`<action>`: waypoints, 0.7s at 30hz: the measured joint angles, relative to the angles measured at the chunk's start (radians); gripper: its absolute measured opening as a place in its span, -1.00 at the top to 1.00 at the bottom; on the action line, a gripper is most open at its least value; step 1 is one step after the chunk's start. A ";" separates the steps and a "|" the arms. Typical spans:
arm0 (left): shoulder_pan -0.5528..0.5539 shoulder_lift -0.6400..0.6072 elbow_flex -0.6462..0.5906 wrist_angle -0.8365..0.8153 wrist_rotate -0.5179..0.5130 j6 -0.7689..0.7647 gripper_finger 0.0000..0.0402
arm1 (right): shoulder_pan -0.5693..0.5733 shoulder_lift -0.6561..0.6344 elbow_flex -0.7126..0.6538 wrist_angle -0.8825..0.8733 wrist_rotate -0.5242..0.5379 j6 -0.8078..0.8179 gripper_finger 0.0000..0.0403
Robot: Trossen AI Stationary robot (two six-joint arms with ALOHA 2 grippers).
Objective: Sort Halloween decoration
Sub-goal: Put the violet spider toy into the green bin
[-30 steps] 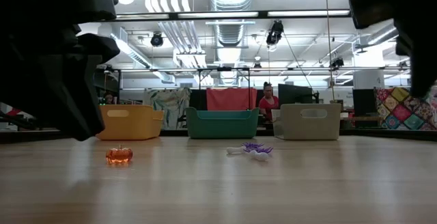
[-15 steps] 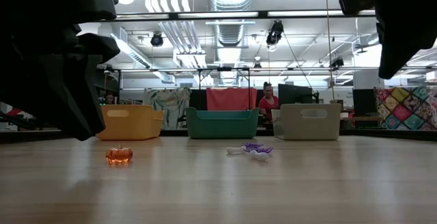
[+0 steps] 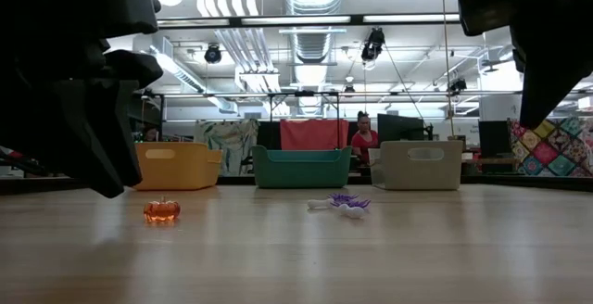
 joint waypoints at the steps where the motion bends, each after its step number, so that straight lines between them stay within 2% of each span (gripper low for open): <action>1: 0.000 0.001 0.000 0.001 0.000 0.000 0.62 | 0.000 0.000 0.000 0.001 0.000 0.000 0.96; 5: 0.000 0.001 0.000 0.005 0.000 0.000 0.62 | 0.000 0.000 0.000 0.004 0.000 -0.014 0.96; 11: 0.000 0.001 0.000 0.006 0.000 0.003 0.62 | 0.000 0.000 0.000 0.102 0.019 -0.162 0.96; 21: 0.000 0.001 0.000 0.006 0.000 -0.001 0.62 | 0.000 0.000 0.000 0.400 0.271 -0.567 0.95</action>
